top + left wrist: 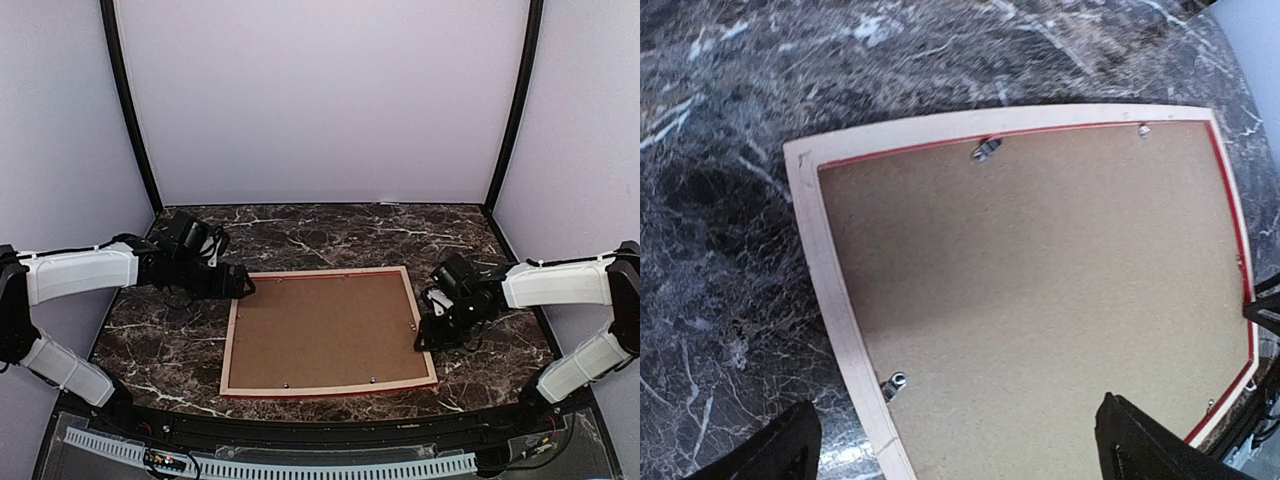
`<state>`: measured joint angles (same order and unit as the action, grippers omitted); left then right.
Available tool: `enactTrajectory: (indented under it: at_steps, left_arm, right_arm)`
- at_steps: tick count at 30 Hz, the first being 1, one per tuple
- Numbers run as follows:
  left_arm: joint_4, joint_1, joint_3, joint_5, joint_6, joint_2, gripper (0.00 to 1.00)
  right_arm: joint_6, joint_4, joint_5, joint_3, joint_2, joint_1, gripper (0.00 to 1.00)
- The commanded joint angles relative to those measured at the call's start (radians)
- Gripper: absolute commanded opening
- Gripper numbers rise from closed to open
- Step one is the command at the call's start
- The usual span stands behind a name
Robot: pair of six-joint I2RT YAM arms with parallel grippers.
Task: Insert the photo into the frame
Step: Turn over the photo frame at the center of the board.
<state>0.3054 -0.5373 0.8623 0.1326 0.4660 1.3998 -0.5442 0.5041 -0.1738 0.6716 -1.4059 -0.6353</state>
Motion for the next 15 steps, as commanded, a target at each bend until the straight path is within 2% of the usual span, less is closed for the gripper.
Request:
enactTrajectory:
  at_steps: [1,5,11,15]
  left_arm:
    - [-0.034,-0.010,0.012,0.060,-0.047,-0.098,0.99]
    - [-0.043,-0.079,0.021,0.014,-0.096,-0.122,0.96]
    - [-0.136,-0.278,0.031,-0.041,-0.189,-0.088,0.92]
    - [-0.151,-0.429,0.081,-0.154,-0.279,-0.005,0.92]
  right_arm:
    - [-0.050,-0.018,0.074,-0.026,-0.001,-0.021,0.32]
    - [-0.071,-0.017,0.123,-0.009,0.001,-0.021,0.17]
    - [-0.092,-0.051,0.137,0.068,-0.036,-0.009,0.01]
    - [-0.073,-0.047,0.103,0.160,-0.076,0.018,0.00]
